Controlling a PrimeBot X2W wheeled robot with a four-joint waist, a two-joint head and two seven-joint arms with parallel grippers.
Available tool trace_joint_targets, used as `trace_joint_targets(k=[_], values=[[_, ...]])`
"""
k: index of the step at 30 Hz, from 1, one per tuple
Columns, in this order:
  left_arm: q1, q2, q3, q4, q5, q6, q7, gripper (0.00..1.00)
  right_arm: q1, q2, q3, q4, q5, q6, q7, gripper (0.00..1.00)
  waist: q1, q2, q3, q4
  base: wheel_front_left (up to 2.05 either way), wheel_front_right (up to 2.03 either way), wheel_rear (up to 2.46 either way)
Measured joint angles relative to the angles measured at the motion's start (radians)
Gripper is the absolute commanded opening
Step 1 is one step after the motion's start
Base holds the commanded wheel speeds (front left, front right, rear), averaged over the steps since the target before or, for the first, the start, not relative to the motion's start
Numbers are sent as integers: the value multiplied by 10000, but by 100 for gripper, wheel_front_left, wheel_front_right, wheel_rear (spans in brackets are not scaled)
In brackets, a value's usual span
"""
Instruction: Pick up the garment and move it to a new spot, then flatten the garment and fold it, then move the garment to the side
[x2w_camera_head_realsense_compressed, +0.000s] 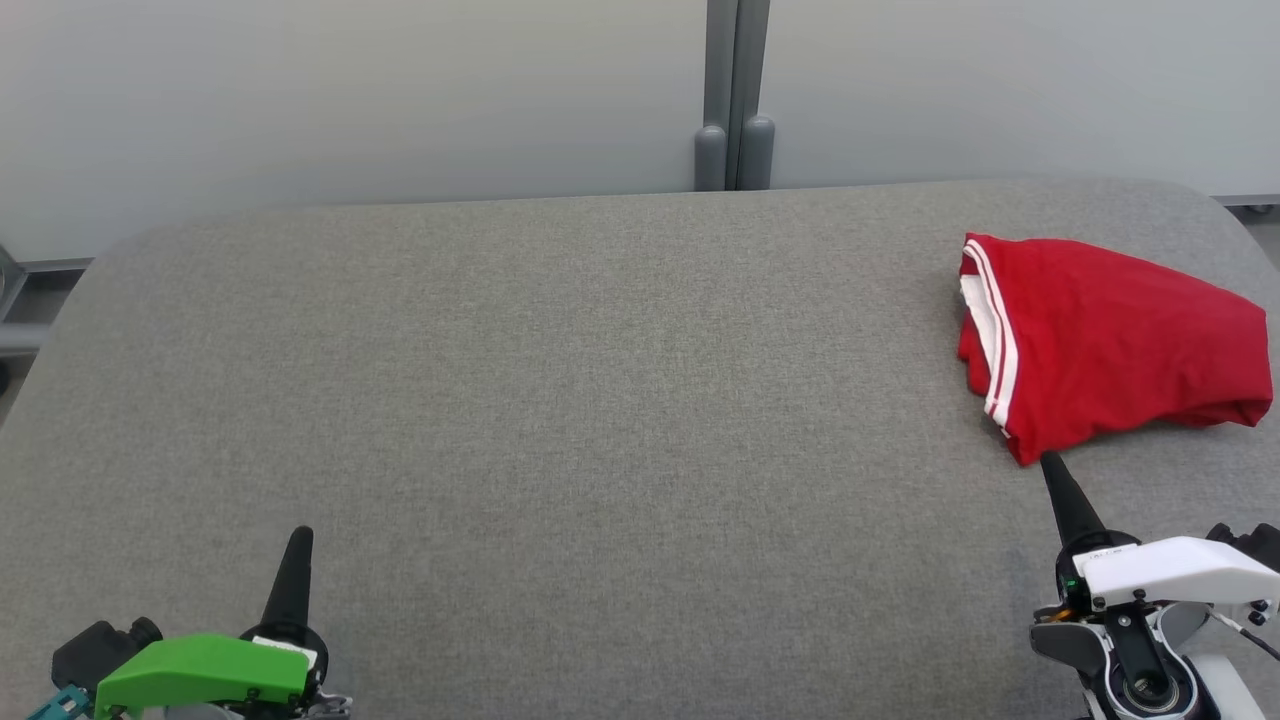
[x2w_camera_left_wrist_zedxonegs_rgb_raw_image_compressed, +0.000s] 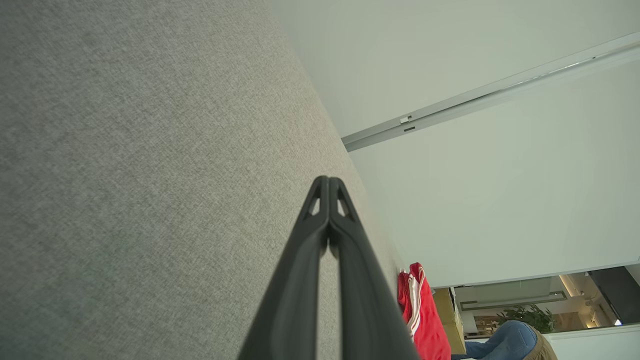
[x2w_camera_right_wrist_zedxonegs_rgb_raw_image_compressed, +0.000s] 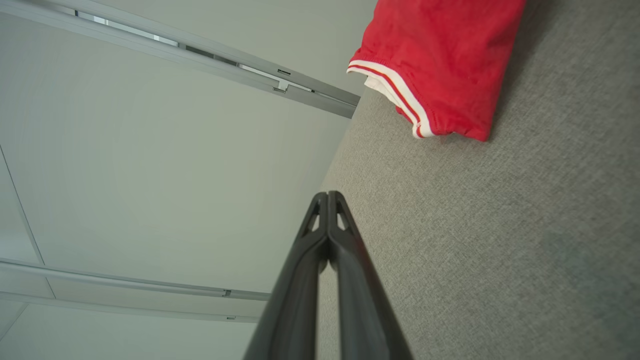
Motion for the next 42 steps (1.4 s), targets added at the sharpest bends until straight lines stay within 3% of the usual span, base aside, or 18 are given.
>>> trace_joint_targets(k=[30, 42], values=[[-792, 123, 640, 621, -3478, -805, 767, 0, -638, 29, -1137, 393, 3776, 738, 828, 0, 0, 0, 222, 94, 0, 0, 0], [-821, 125, 663, 677, -3666, -834, 767, 0, -673, 31, -1187, 477, 3827, 790, 834, 0, 0, 0, 220, 95, 0, 0, 0]])
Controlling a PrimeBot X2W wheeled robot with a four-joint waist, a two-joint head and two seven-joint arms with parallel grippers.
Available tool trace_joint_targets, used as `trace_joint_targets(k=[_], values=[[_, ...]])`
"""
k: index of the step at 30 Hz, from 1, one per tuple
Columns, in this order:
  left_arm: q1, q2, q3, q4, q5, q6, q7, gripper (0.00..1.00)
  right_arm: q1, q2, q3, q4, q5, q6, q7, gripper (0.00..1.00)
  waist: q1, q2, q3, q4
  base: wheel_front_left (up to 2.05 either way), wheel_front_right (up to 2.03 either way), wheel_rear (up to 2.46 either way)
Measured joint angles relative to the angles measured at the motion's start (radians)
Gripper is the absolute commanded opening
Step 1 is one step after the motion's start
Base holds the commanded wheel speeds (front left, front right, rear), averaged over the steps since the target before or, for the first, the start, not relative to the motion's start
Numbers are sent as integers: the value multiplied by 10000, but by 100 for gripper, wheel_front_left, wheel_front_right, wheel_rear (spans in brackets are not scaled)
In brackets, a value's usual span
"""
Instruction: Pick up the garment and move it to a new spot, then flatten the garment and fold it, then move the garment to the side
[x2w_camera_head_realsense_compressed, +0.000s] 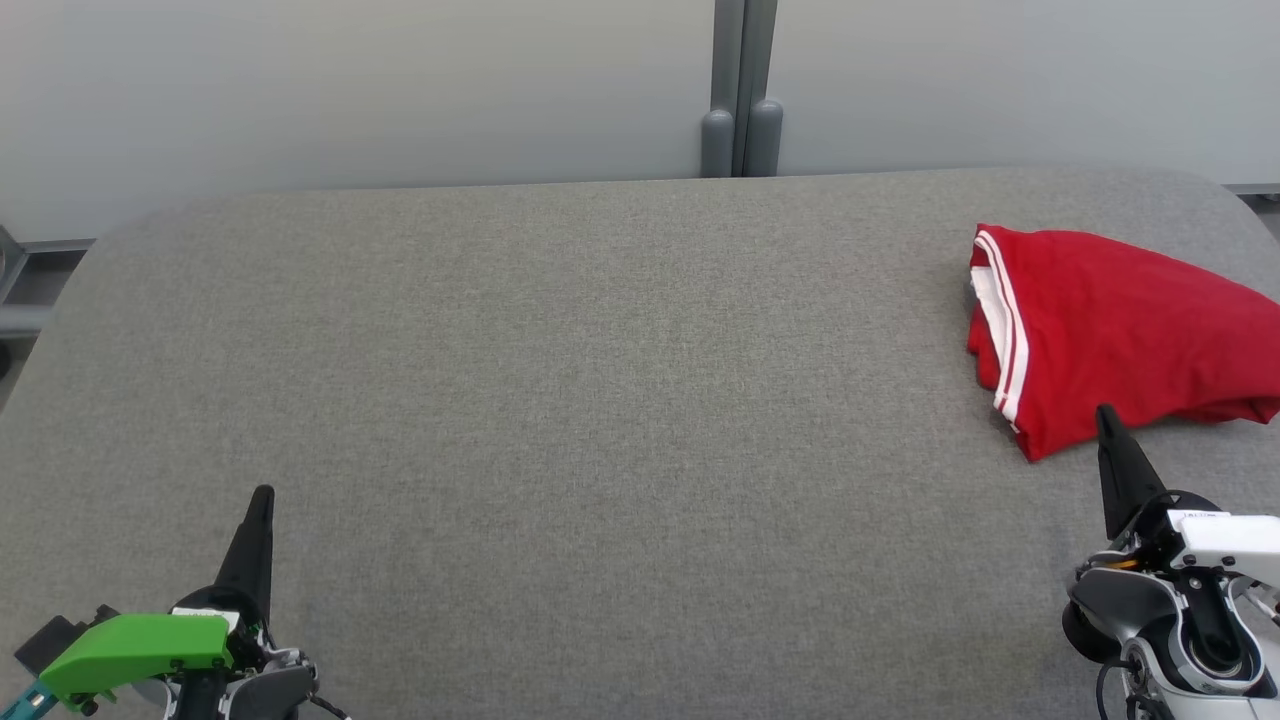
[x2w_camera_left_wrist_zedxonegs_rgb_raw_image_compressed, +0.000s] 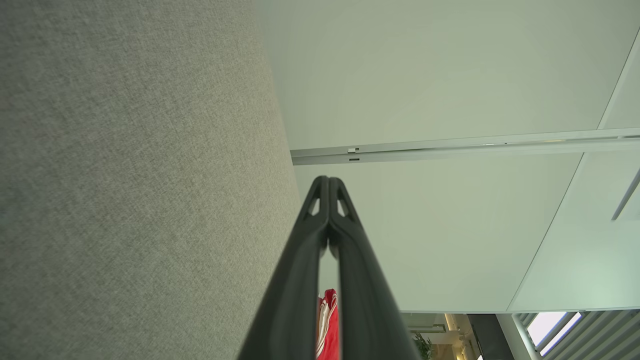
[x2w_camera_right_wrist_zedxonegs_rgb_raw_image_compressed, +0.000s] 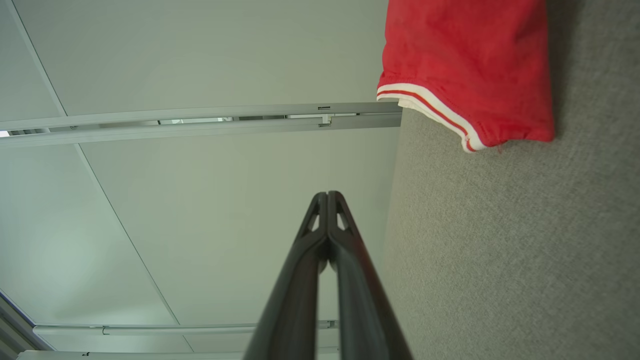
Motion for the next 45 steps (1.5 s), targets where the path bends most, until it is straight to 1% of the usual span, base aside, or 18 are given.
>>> trace_joint_targets(k=[37, 45], values=[[-91, 0, 40, 182, 0, -17, 13, 0, -95, 8, -29, 88, -2, 4, 52, 0, 0, 0, -6, 0, 0, 0, 0], [-93, 0, 46, 198, 0, -82, 13, 0, -96, 12, -33, 111, -2, 4, 54, 0, 0, 0, -7, 0, 0, 0, 0]])
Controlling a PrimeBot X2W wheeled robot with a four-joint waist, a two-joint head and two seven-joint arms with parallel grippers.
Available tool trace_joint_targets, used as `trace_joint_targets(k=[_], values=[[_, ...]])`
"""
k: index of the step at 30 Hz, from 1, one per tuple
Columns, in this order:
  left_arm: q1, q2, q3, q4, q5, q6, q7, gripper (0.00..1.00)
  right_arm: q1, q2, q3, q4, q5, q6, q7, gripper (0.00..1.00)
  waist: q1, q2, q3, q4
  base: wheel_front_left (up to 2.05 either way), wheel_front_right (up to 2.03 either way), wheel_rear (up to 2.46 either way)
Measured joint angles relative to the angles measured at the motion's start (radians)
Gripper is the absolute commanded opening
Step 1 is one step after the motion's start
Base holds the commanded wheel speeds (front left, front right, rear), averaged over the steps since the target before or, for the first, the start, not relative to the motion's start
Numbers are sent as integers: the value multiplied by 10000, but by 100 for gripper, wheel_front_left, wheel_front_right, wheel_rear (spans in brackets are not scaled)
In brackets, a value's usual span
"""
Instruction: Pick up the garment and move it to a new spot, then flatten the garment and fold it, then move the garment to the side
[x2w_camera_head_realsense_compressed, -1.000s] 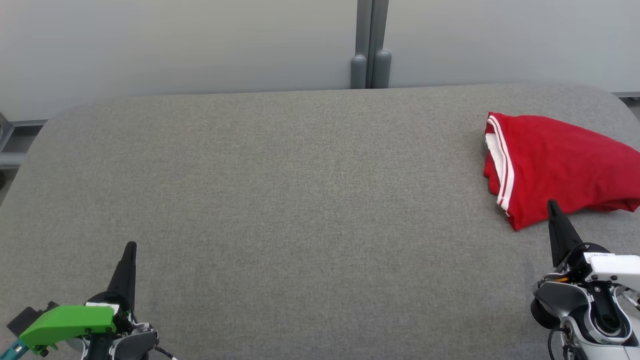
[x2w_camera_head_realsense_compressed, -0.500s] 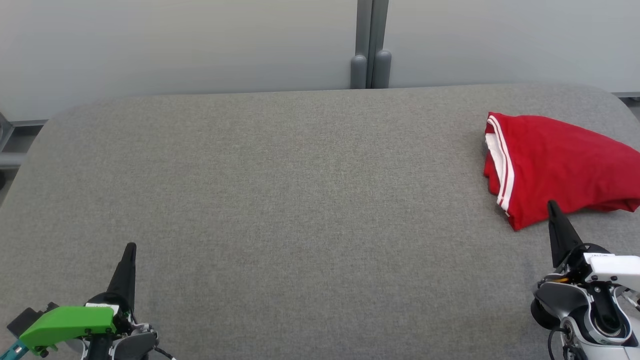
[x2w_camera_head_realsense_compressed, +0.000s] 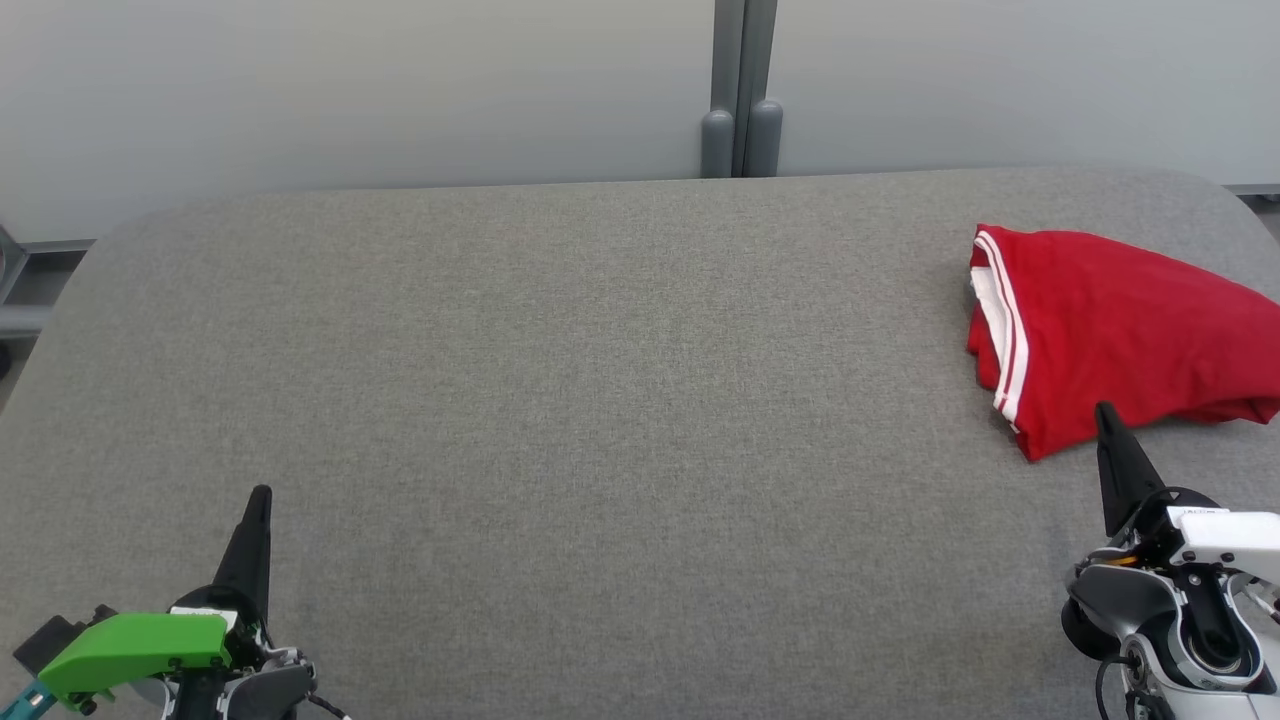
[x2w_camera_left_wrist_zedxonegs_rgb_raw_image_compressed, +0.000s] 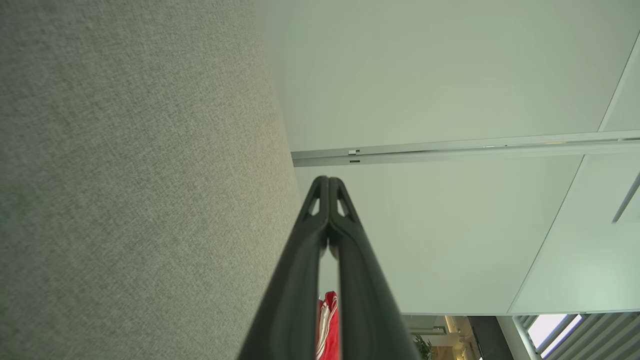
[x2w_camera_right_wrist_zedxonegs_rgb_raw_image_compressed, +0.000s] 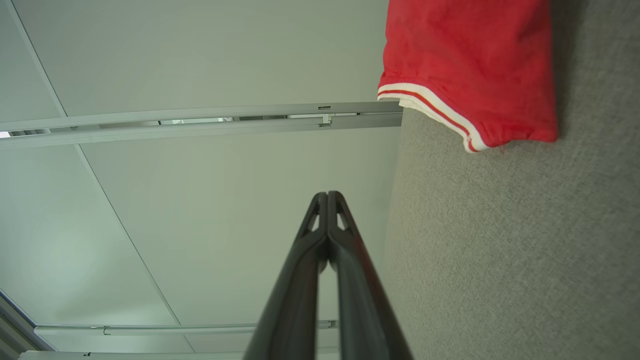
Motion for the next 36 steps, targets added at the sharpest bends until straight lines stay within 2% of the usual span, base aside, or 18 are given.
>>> trace_joint_targets(k=[36], values=[[-10, -2, 52, 25, 2, -6, 71, 0, -4, 12, -25, 56, 0, 29, 2, 0, 0, 0, -2, 0, 0, 0, 0]])
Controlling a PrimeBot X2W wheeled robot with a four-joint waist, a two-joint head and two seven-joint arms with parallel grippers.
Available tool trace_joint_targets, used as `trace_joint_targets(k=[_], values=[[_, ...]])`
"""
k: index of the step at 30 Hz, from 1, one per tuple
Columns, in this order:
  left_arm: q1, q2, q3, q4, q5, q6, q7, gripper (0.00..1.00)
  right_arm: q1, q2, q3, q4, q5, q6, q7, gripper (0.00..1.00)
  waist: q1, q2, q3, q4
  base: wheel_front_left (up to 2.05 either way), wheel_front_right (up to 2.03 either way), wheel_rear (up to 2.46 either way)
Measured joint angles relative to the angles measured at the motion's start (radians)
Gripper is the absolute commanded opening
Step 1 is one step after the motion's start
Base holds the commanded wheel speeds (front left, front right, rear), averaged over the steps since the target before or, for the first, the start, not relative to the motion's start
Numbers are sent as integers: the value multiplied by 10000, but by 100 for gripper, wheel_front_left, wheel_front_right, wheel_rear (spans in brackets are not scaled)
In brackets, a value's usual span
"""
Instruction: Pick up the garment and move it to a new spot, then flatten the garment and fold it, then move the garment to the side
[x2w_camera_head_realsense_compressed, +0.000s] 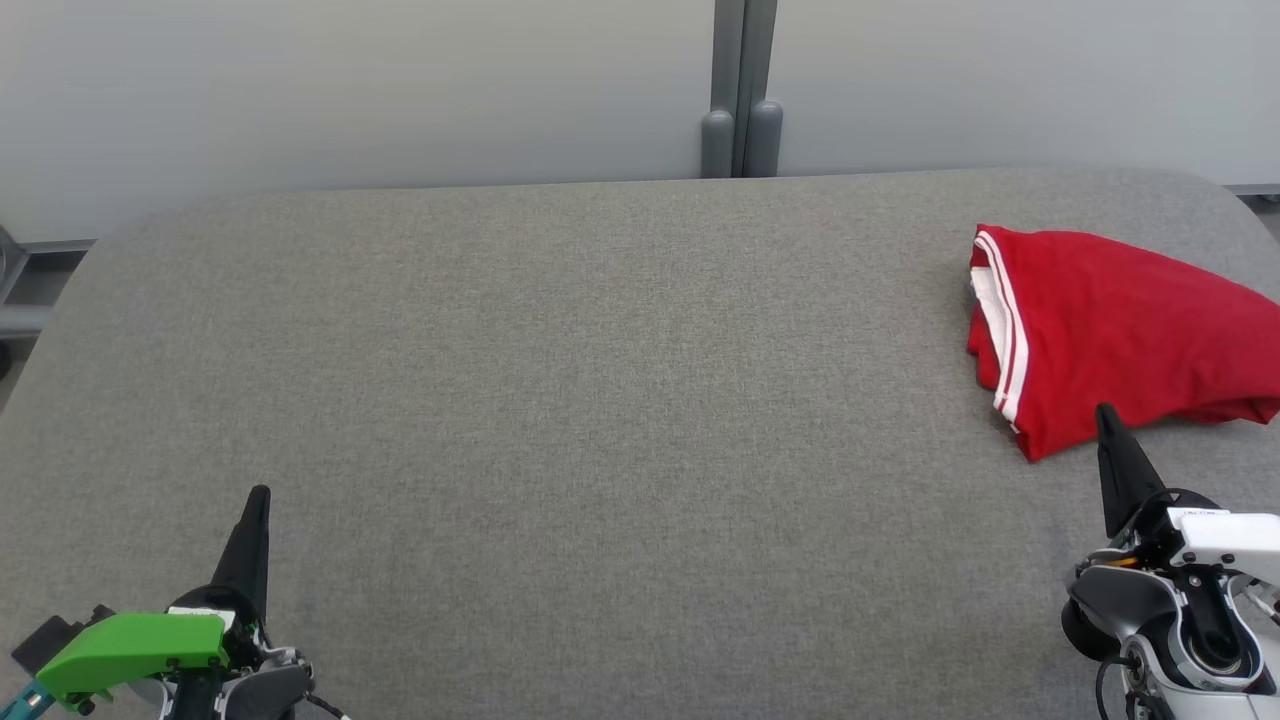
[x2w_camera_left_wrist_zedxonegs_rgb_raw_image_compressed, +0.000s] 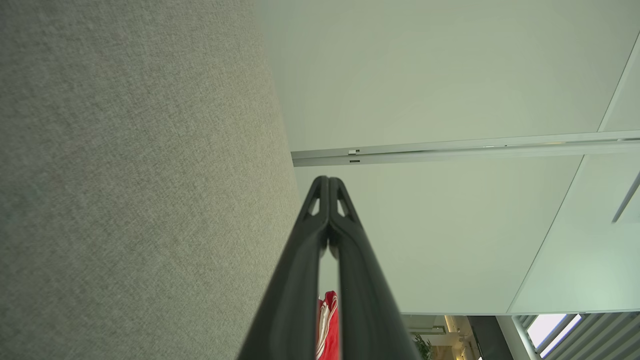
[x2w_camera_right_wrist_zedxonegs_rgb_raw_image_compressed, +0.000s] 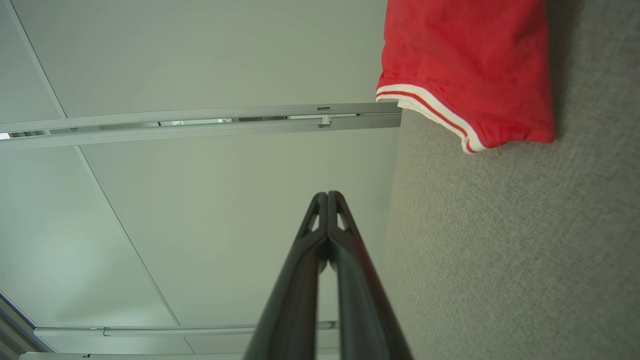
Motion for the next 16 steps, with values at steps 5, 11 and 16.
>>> trace_joint_targets(k=[5, 11, 16], values=[[-1, 0, 6, 4, 0, 0, 0, 0, 0, 2, -8, 2, 0, 0, 29, 0, 0, 0, 0, 0, 0, 0, 0], [-2, 0, 19, 8, 0, 0, 0, 0, -1, 4, -10, 4, -2, 0, 29, 0, 0, 0, 0, 0, 0, 0, 0], [-3, -2, 25, 10, 0, 0, 0, 0, -1, 6, -12, 6, -2, 0, 29, 0, 0, 0, 0, 0, 0, 0, 0]])
